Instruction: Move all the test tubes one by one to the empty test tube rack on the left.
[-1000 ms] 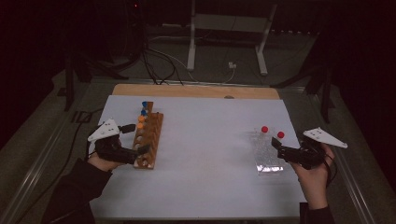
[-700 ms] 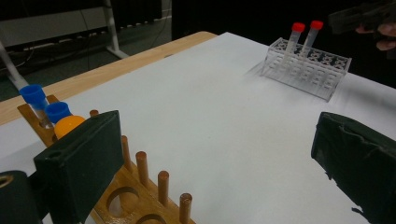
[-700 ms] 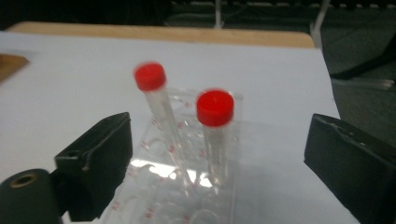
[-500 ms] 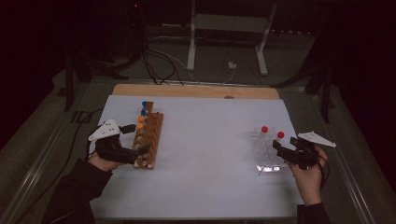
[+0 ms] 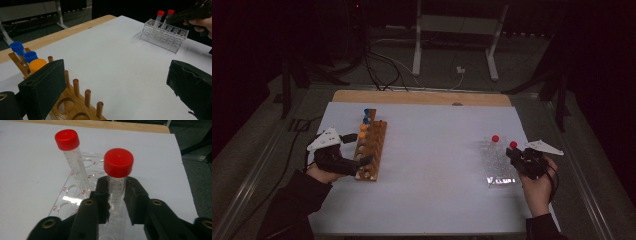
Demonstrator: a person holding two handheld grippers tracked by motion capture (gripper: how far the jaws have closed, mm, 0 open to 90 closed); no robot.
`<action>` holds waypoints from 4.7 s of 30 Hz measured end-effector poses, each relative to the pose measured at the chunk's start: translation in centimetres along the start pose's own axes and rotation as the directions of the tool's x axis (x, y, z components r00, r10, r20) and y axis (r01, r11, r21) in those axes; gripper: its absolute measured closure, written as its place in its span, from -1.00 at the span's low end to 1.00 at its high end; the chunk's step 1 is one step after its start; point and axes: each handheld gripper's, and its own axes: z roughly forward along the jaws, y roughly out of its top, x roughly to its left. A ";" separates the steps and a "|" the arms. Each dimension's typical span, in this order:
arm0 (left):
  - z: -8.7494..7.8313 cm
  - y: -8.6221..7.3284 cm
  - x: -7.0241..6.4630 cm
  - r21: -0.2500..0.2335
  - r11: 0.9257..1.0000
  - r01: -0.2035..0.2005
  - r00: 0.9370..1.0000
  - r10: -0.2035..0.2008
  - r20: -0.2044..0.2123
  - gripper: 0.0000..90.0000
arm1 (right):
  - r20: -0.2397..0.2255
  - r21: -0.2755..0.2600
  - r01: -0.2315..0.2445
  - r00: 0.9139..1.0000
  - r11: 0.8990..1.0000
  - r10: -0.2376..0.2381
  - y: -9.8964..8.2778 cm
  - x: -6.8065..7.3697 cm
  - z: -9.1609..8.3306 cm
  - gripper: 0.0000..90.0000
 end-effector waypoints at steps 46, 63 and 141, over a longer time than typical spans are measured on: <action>3.4 2.0 -3.4 0.045 0.998 -0.048 0.985 0.040 0.169 -0.93 | -0.285 -0.099 0.226 0.927 0.969 -0.245 2.5 12.0 -3.6 0.65; 6.4 3.4 -6.3 0.047 0.995 -0.093 0.961 0.077 0.265 -0.88 | -0.387 -0.077 0.306 0.868 0.949 -0.311 1.5 16.3 -2.7 0.65; 4.5 8.3 -4.1 -0.071 0.985 -0.155 0.983 0.161 0.091 0.60 | -0.447 -0.165 0.195 0.859 0.967 -0.250 2.1 16.2 -3.8 -0.99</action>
